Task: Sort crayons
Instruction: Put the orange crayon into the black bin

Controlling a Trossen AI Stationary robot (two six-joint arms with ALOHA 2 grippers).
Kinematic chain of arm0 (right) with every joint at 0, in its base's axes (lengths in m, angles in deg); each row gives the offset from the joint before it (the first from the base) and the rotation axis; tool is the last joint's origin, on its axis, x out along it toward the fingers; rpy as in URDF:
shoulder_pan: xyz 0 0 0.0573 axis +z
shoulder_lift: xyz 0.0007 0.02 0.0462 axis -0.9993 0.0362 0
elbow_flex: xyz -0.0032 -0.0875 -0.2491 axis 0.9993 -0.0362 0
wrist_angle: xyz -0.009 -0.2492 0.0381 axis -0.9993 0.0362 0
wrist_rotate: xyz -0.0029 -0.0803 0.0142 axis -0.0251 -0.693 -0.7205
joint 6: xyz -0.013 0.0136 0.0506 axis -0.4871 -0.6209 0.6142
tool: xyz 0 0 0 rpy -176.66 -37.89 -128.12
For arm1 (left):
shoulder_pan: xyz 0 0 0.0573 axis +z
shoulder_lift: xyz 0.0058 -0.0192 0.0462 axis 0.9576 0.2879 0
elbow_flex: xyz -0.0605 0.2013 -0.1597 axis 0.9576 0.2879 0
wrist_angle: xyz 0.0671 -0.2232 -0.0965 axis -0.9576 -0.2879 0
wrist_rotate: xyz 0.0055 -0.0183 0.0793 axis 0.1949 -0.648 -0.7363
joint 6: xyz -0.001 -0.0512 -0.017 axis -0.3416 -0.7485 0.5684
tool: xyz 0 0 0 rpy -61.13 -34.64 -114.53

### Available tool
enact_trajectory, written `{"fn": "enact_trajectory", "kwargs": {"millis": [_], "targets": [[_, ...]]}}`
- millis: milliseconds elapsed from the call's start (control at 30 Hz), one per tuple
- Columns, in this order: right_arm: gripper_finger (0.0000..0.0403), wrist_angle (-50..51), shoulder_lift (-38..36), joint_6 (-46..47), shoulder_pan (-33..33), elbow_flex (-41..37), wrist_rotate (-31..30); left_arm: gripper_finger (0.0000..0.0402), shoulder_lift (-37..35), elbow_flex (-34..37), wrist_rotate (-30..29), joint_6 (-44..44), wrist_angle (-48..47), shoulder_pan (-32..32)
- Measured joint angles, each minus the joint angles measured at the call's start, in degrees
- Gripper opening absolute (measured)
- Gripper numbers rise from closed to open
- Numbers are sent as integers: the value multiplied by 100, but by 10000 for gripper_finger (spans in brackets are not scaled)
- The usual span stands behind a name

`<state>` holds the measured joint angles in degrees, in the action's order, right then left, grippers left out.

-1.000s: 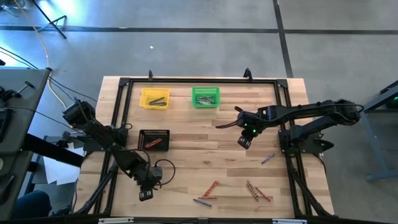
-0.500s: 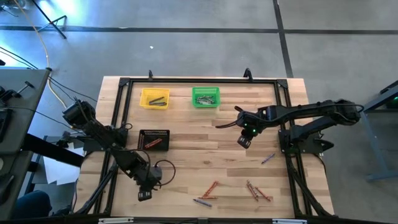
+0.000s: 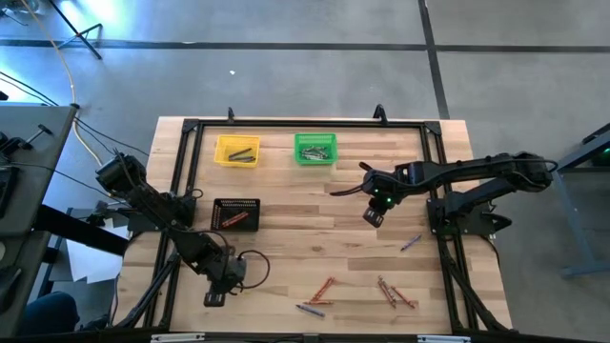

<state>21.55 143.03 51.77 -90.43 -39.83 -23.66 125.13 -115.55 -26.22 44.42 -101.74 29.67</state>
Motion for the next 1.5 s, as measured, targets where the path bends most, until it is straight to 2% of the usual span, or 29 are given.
{"fn": "enact_trajectory", "kwargs": {"millis": [367, 600, 900, 1033, 1267, 1500], "targets": [[0, -109, 0, 0, 0, 0, 0, 131, 2, -7, -300, 150, -212, -2], [0, -109, 0, 0, 2, 0, 0, 131, 8, -4, -420, 143, -672, -11], [0, -114, 0, -2, 0, 0, -102, 129, 414, -46, -824, -148, -877, -129], [0, -134, 0, -9, 1, 0, -103, 104, 493, -48, -883, -447, -932, -136], [0, -221, 0, -22, 0, 0, -107, 10, 450, -50, -867, -919, -934, -134], [0, -222, 0, -79, 0, 0, -247, 2, 215, -173, -877, -1004, -969, -138]]}}
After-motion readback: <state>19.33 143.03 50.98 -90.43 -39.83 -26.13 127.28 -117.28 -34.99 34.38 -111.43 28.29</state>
